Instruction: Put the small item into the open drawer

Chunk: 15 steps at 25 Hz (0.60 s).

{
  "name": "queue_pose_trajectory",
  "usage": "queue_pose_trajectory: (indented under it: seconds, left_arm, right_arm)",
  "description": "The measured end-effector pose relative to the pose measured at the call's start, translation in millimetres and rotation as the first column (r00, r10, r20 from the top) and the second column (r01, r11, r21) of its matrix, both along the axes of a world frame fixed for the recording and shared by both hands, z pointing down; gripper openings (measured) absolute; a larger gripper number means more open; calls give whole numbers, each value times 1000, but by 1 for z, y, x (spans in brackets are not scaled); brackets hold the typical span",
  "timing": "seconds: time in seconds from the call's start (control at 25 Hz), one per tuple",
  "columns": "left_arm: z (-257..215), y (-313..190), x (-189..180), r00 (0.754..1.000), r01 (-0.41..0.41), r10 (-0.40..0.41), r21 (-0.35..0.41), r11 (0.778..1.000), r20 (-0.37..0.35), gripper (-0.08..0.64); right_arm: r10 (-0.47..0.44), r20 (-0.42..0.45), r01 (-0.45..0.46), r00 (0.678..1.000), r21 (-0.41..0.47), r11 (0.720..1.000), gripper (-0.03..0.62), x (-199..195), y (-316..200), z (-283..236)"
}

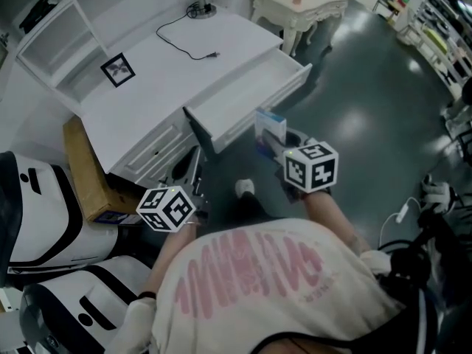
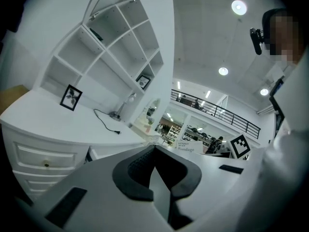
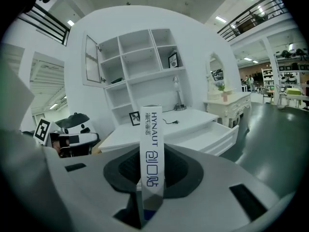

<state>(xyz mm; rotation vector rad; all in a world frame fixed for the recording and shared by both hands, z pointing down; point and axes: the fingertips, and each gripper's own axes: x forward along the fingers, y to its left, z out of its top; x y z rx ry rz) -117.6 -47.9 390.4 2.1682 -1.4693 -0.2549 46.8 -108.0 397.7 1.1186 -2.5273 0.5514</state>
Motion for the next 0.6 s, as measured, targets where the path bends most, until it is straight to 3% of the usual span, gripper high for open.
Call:
queue_pose_trajectory:
  seconds: [0.2,0.6]
  left_arm:
    - [5,-42,-9,1000,13,-12,12,1000,-14,29]
    - [36,-132,-42,996,93,-92,-71,993,16,29]
  right_arm:
    - [-45,25,46,999,-28,999,89,-18,-52,9]
    - [-201,-1,200,980,-83,976,89,-55,-156,42]
